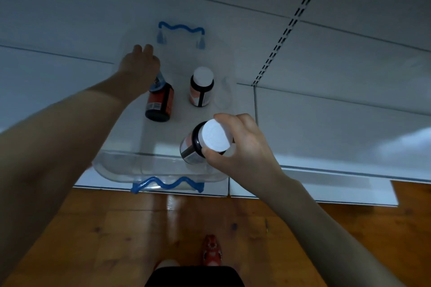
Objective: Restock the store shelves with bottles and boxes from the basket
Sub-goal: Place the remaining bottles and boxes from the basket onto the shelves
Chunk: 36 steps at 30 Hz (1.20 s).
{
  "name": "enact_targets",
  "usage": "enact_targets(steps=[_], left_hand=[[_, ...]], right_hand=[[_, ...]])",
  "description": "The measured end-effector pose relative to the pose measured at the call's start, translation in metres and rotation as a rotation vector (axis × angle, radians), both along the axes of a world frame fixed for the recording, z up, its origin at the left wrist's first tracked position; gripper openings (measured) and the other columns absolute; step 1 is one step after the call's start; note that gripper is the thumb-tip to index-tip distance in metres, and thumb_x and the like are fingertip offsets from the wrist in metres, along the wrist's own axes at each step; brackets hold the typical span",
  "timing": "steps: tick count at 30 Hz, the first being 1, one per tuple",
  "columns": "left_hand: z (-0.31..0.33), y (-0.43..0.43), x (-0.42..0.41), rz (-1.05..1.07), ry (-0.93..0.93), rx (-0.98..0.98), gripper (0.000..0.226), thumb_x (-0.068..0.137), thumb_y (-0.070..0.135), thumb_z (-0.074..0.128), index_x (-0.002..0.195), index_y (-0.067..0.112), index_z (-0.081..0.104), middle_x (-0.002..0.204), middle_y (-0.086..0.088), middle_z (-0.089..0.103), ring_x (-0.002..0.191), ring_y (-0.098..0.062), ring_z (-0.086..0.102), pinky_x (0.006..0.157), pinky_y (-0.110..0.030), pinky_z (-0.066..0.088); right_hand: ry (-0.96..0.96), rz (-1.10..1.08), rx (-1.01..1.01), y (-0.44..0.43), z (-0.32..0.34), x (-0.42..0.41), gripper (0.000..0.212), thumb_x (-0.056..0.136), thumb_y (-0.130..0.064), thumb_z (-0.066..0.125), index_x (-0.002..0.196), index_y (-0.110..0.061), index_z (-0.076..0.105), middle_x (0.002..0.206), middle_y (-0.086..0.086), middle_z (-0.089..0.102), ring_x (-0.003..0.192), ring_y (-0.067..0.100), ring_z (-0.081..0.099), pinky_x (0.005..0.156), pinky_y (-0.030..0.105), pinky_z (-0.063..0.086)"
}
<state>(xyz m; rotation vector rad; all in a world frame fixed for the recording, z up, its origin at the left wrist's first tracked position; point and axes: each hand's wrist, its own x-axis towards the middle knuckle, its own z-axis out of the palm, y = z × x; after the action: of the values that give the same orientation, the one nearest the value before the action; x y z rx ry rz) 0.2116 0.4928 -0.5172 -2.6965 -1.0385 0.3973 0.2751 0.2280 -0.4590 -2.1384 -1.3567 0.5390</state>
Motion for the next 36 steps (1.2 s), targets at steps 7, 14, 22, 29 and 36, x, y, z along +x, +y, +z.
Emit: enact_targets(steps=[7, 14, 22, 29, 36], left_hand=[[0.006, -0.004, -0.005, -0.027, -0.101, -0.067, 0.034, 0.082, -0.011, 0.053, 0.115, -0.009, 0.045, 0.113, -0.028, 0.048, 0.102, -0.04, 0.051, 0.078, -0.046, 0.045], [0.049, -0.052, -0.03, 0.084, -0.608, -0.261, 0.036, 0.085, 0.01, 0.056, 0.116, -0.007, 0.05, 0.116, -0.029, 0.046, 0.105, -0.04, 0.045, 0.083, -0.045, 0.038], [0.121, -0.139, -0.114, 0.563, -1.16, -0.709, 0.03, 0.084, 0.022, 0.066, 0.106, 0.003, 0.061, 0.096, -0.007, 0.061, 0.09, -0.02, 0.057, 0.072, -0.025, 0.043], [0.201, -0.186, -0.157, 0.715, -1.317, -0.892, 0.012, 0.092, 0.026, 0.055, 0.09, 0.015, 0.061, 0.085, -0.007, 0.06, 0.077, -0.018, 0.054, 0.066, -0.033, 0.048], [0.28, -0.237, -0.174, 0.581, -1.418, -0.848, 0.011, 0.096, 0.021, 0.047, 0.095, 0.018, 0.058, 0.082, 0.006, 0.061, 0.077, -0.003, 0.057, 0.063, -0.007, 0.049]], right_hand=[[0.012, -0.029, 0.008, 0.003, 0.002, -0.001, 0.054, 0.079, -0.03, 0.068, 0.128, -0.022, 0.047, 0.106, -0.007, 0.035, 0.092, 0.004, 0.036, 0.07, 0.003, 0.031], [0.038, -0.102, 0.022, -0.003, 0.031, -0.006, 0.054, 0.08, -0.028, 0.067, 0.129, -0.021, 0.047, 0.108, -0.006, 0.037, 0.093, 0.004, 0.038, 0.074, 0.006, 0.027], [0.081, -0.162, 0.035, -0.032, 0.093, -0.032, 0.053, 0.079, -0.022, 0.068, 0.128, -0.018, 0.049, 0.113, -0.002, 0.042, 0.101, 0.006, 0.039, 0.087, 0.019, 0.036], [0.073, -0.106, 0.058, -0.07, 0.145, -0.045, 0.051, 0.078, -0.018, 0.069, 0.126, -0.016, 0.052, 0.109, -0.008, 0.041, 0.103, 0.006, 0.039, 0.086, 0.019, 0.035], [0.125, -0.026, 0.107, -0.111, 0.209, -0.047, 0.047, 0.08, -0.018, 0.067, 0.125, -0.016, 0.055, 0.105, -0.003, 0.046, 0.101, 0.01, 0.044, 0.091, 0.025, 0.042]])
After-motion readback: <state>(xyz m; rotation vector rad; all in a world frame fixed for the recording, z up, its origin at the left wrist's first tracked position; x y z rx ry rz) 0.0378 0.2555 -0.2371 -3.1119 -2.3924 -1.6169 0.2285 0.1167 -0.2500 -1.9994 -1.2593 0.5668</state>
